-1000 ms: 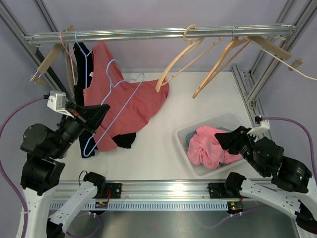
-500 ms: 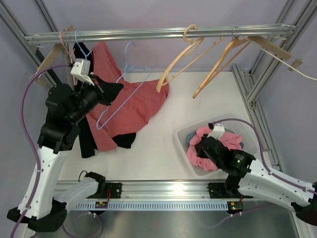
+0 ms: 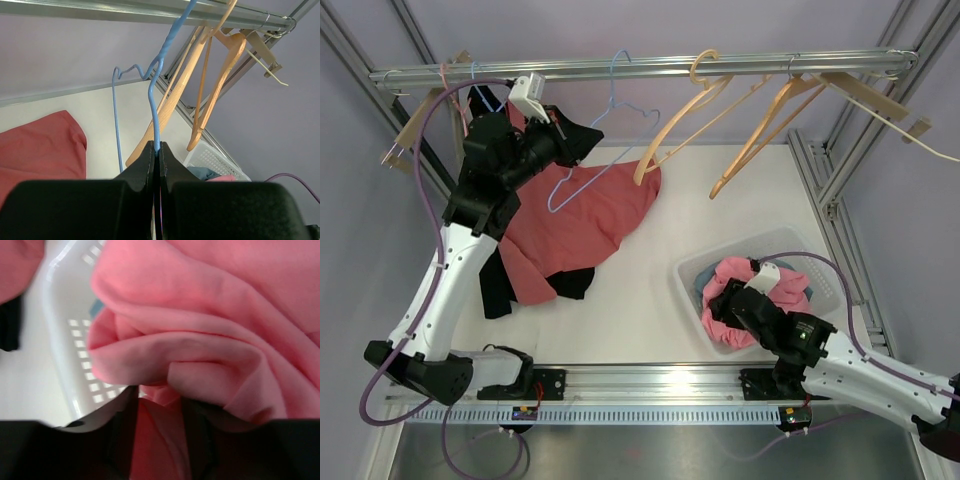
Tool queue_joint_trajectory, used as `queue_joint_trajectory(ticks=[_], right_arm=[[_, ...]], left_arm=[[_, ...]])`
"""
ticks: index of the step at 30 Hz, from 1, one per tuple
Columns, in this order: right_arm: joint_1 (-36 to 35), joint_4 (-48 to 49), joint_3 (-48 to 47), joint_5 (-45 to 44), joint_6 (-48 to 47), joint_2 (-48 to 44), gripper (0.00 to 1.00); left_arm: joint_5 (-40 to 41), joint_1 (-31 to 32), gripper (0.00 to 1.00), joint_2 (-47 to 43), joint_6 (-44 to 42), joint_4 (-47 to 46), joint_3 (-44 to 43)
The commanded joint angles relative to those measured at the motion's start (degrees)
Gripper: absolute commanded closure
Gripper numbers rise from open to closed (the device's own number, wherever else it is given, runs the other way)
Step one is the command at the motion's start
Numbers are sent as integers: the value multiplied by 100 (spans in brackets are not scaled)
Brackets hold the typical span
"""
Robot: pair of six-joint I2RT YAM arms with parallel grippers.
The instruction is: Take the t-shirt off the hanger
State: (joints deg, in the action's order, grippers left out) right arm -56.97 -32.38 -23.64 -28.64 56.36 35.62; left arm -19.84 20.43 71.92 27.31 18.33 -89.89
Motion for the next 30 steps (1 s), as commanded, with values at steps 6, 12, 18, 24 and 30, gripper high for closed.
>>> queue_joint_trajectory(ticks=[6, 12, 18, 24, 30], right_arm=[[19, -225, -905, -159, -660, -283, 27], [19, -269, -1178, 131, -925, -652, 20], [19, -269, -1301, 281, -1039, -652, 20], [19, -330, -1485, 131, -1179, -907, 18], [11, -401, -2021, -27, -1575, -1118, 16]], left_arm=[[14, 155, 100, 489, -6, -716, -433], [313, 155, 100, 613, -200, -848, -223], [244, 155, 100, 753, -156, -866, -222], [366, 155, 100, 499, -226, -954, 339], [375, 155, 66, 253, -314, -954, 647]])
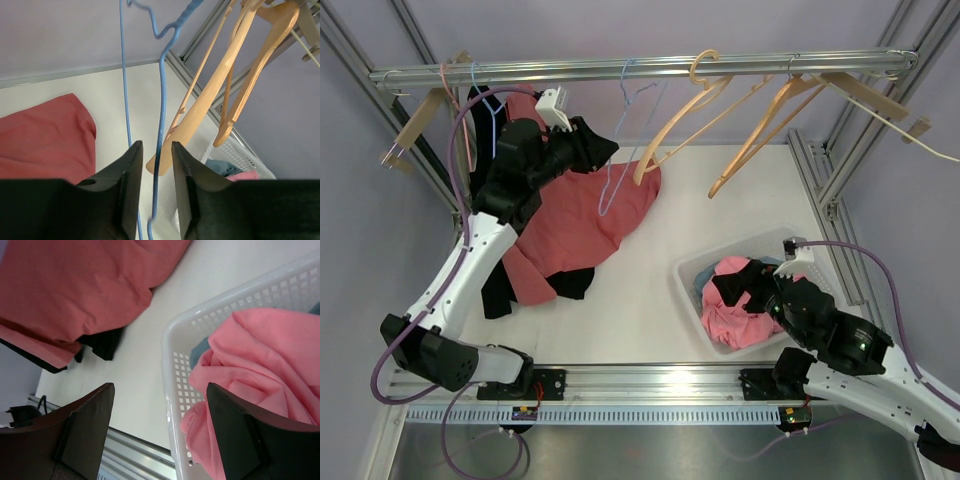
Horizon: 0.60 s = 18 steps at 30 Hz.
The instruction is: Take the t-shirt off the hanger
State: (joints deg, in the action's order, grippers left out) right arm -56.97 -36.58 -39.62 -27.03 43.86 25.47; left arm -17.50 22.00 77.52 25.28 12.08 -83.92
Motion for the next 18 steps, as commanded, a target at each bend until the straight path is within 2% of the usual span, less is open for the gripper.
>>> queue_joint_trajectory(ticks=[1, 2, 5, 8, 12, 13, 15, 18], right_arm=[[10, 28, -468, -180, -369, -95, 16], [19, 45, -555, -172, -404, -95, 16], [19, 81, -652, -128, -465, -87, 16], [19, 98, -740, -75, -536, -60, 16], [19, 142, -811, -74, -659, -113, 16], [19, 186, -820, -83, -711, -130, 16], [19, 247, -802, -66, -756, -148, 16], [11, 388, -776, 74, -817, -69, 16]], left_arm=[[141, -3, 63, -359, -119, -285, 51], [141, -3, 56, -377, -137, -259, 51], [159, -3, 49, -500, -268, -31, -36], [378, -3, 45, -746, -576, 435, -203], [1378, -11, 41, -1159, -1155, 1190, -449], [1955, -20, 41, -1221, -1252, 1488, -563], [2477, -46, 40, -1344, -1446, 1744, -643], [3286, -213, 38, -1327, -1499, 2263, -827]])
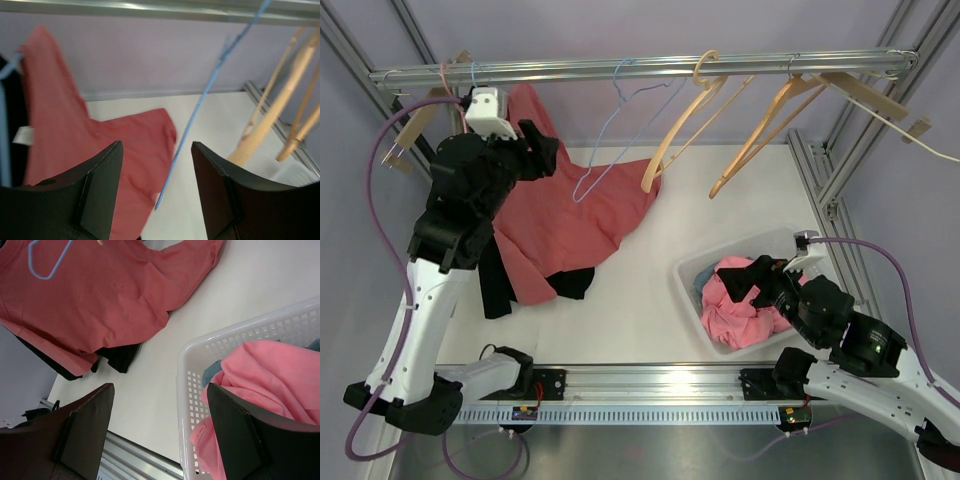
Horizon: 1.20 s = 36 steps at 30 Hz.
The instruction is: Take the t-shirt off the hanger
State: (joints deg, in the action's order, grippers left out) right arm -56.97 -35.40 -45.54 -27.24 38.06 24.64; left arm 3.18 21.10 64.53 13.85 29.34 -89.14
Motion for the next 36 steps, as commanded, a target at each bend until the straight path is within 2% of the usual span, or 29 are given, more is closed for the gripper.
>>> queue_joint_trajectory(ticks=[1, 5, 8, 17, 21, 30, 33, 36], right_arm=[[10, 288, -183, 131, -247, 58, 16], [19, 402, -157, 377, -308, 102, 16], [19, 516, -122, 509, -352, 84, 16], [19, 788, -78, 1185, -203, 172, 19], [19, 1026, -34, 1590, -159, 374, 20], [11, 1544, 54, 2302, -45, 805, 23], [10, 1746, 115, 2539, -1, 919, 24], [2, 1826, 133, 2593, 17, 990, 24]], left_arm=[[1498, -263, 38, -11, -348, 755, -349], [1756, -562, 34, -151, -347, 819, -244], [1563, -870, 34, -46, -330, 871, -253], [1703, -1258, 41, 595, -339, 871, -367], [1914, -1302, 52, 745, -374, 836, -411], [1721, -1302, 56, 815, -418, 547, -411], [1564, -1302, 68, 815, -409, 476, -323], [1475, -1302, 74, 815, -365, 467, -314]])
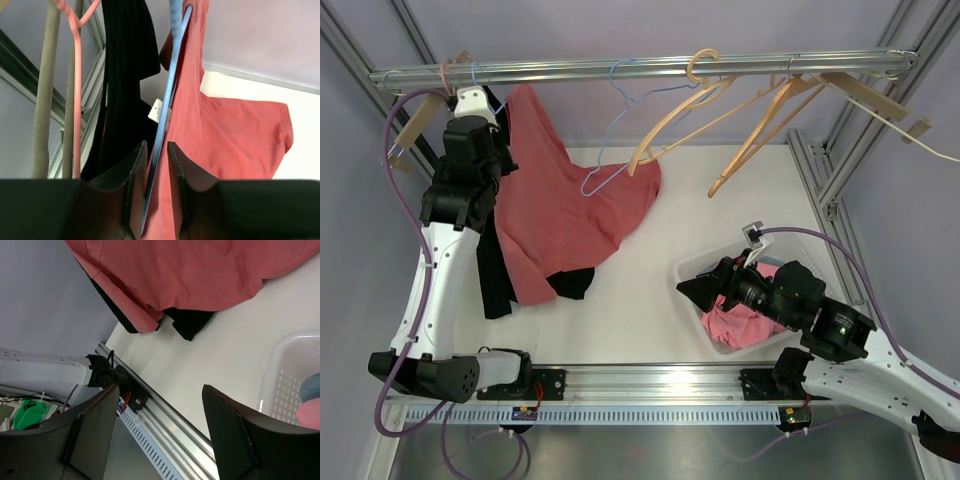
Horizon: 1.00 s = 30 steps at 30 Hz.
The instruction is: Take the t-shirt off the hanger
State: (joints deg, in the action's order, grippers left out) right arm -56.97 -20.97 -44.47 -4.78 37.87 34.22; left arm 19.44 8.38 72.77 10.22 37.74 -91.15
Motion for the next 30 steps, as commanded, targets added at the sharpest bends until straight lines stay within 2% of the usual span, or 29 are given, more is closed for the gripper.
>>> queue_joint_trajectory(ticks=[1, 4, 5, 6, 14, 23, 26, 30], right_arm=[[-7, 375, 8, 346, 19, 50, 24], [-60, 383, -18, 320, 10, 111, 24], [-69, 418, -18, 311, 1, 146, 25], [-86, 436, -18, 311, 10, 164, 25], [-350, 656, -97, 205, -7, 533, 25], [-1026, 814, -387, -146, -174, 1060, 25], [-1237, 963, -405, -269, -227, 1166, 25], [-1396, 1148, -440, -217, -289, 1385, 25]], left_arm=[[-169, -30, 75, -35, 6, -390, -113], [-230, -30, 89, -70, 15, -399, -139], [-283, -21, 98, -79, 24, -407, -148], [-309, -21, 100, -96, 33, -416, -157], [-783, -21, 100, -378, 121, -688, -201], [-1240, -21, 100, -325, 33, -776, -658], [-1608, -21, 100, -509, 156, -882, -509], [-1672, -21, 100, -1036, 244, -1137, 70]])
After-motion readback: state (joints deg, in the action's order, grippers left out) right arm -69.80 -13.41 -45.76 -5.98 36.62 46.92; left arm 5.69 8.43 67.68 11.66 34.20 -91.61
